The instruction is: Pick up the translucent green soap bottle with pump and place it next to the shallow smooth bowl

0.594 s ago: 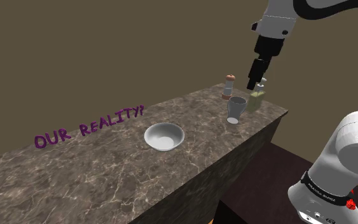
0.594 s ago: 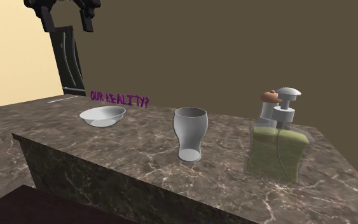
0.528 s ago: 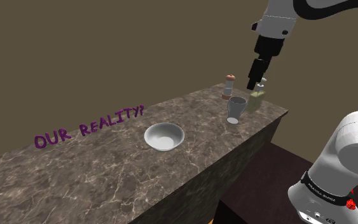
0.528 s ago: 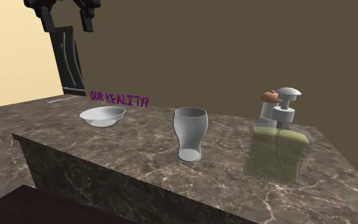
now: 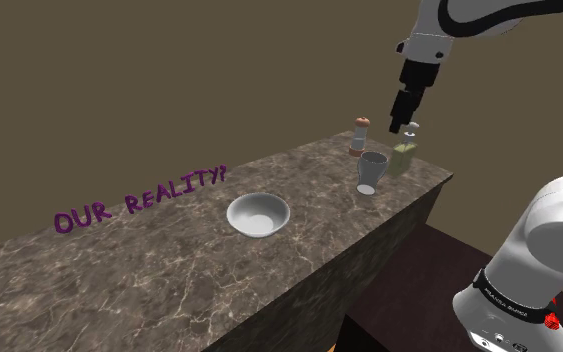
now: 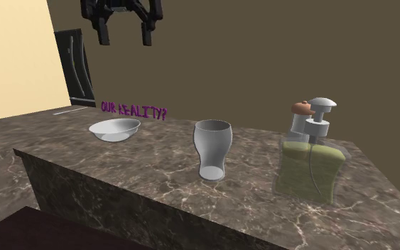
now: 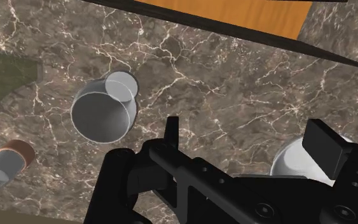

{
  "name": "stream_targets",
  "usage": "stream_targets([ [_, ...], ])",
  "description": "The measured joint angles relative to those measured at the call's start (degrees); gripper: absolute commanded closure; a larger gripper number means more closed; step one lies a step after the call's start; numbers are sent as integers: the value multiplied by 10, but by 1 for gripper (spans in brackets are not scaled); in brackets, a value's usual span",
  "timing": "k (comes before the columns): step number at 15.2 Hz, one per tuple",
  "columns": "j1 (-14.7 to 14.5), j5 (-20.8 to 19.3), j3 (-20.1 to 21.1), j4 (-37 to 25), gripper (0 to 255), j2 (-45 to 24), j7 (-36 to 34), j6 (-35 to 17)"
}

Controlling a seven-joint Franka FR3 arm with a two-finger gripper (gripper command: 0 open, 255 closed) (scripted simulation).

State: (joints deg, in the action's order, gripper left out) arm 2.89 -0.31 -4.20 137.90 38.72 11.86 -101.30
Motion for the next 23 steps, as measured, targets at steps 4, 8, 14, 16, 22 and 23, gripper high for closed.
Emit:
stream_targets([
  [4, 20, -17, -48, -25, 0, -48, 45, -17],
  [8, 35, -24, -91, -61, 0, -107, 86, -33],
  [14, 52, -16, -154, -128, 0, -205, 152, -53],
  [16, 58, -7, -175, -161, 0, -244, 177, -53],
  [22, 82, 39, -230, -258, 0, -366, 256, -54],
  [23, 89, 49, -239, -275, 0, -389, 271, -54],
])
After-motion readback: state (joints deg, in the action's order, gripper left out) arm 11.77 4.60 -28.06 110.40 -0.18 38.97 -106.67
